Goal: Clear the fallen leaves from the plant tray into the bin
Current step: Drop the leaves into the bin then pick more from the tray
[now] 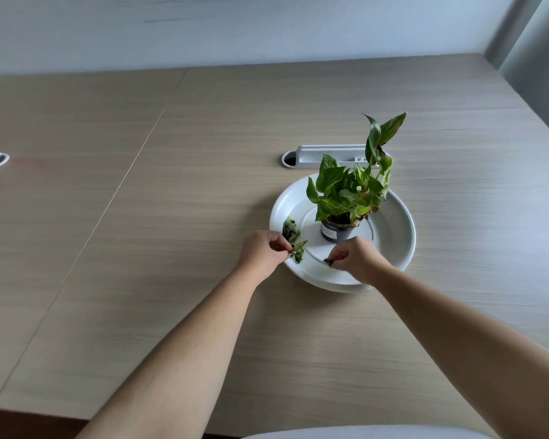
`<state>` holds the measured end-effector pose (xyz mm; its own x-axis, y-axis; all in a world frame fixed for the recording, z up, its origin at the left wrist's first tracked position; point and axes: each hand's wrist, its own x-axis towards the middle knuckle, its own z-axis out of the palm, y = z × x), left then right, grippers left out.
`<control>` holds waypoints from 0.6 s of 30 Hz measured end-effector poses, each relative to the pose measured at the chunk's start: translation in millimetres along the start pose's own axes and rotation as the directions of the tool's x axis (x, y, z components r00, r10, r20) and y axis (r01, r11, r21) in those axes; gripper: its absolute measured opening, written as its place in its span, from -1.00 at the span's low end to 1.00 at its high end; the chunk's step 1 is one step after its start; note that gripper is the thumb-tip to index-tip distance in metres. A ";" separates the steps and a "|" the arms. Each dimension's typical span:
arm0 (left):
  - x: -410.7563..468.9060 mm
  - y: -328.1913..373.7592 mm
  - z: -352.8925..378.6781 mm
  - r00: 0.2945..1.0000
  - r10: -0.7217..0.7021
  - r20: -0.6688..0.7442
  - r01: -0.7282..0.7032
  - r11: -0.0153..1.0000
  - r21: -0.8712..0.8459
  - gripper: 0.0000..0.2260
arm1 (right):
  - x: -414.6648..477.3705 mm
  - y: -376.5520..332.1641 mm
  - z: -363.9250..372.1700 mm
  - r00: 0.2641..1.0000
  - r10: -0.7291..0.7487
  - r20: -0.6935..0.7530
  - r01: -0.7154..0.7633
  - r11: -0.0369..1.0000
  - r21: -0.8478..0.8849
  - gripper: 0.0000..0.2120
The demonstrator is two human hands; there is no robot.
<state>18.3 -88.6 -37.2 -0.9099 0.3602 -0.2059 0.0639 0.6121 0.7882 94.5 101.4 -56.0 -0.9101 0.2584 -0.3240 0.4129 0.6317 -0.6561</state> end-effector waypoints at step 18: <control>-32.4 67.0 77.8 0.939 0.214 0.270 -0.252 0.961 0.116 -0.89 | -96.9 67.2 -67.5 0.842 0.337 -0.422 -0.161 0.903 0.399 -0.92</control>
<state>83.9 -4.5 -22.8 -0.7296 0.6592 -0.1818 0.3379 0.5787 0.7422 208.0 168.2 -22.7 -0.6419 0.7387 -0.2058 0.5329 0.2367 -0.8124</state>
